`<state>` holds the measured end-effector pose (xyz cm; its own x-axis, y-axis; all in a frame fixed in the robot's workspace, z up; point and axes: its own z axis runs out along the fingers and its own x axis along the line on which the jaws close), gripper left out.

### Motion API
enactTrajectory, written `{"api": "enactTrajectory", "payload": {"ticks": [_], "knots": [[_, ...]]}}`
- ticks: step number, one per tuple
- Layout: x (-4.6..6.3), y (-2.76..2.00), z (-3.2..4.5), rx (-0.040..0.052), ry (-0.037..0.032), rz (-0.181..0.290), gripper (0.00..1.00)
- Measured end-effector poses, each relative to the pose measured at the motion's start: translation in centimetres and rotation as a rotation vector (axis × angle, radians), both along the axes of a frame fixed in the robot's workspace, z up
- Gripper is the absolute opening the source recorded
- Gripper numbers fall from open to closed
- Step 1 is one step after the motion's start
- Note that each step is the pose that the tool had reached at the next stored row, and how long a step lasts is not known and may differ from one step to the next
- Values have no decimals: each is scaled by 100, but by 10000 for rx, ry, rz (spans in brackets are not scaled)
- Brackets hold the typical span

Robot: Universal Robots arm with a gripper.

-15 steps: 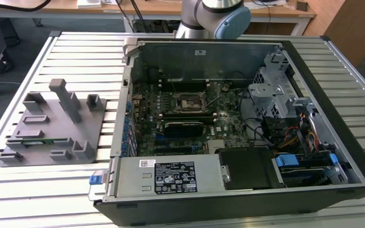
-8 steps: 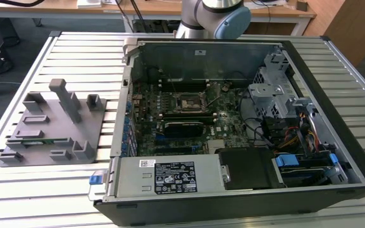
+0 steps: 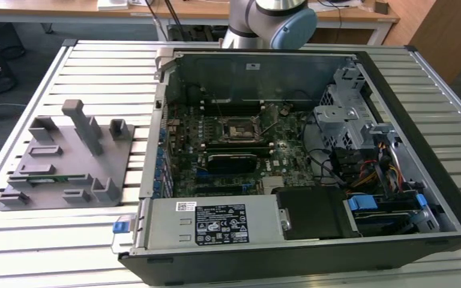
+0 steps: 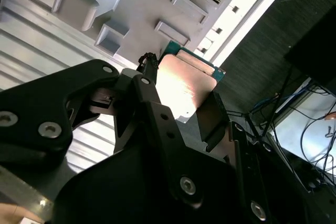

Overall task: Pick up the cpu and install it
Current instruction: 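Pick up the cpu and move it towards the insertion slot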

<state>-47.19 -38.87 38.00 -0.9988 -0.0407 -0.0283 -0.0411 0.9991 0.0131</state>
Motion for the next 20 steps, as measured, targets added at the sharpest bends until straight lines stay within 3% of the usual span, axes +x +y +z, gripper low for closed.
{"api": "enactTrajectory", "payload": {"ticks": [20], "knots": [[0, 36, 361, 0, -47, 1, 54]]}}
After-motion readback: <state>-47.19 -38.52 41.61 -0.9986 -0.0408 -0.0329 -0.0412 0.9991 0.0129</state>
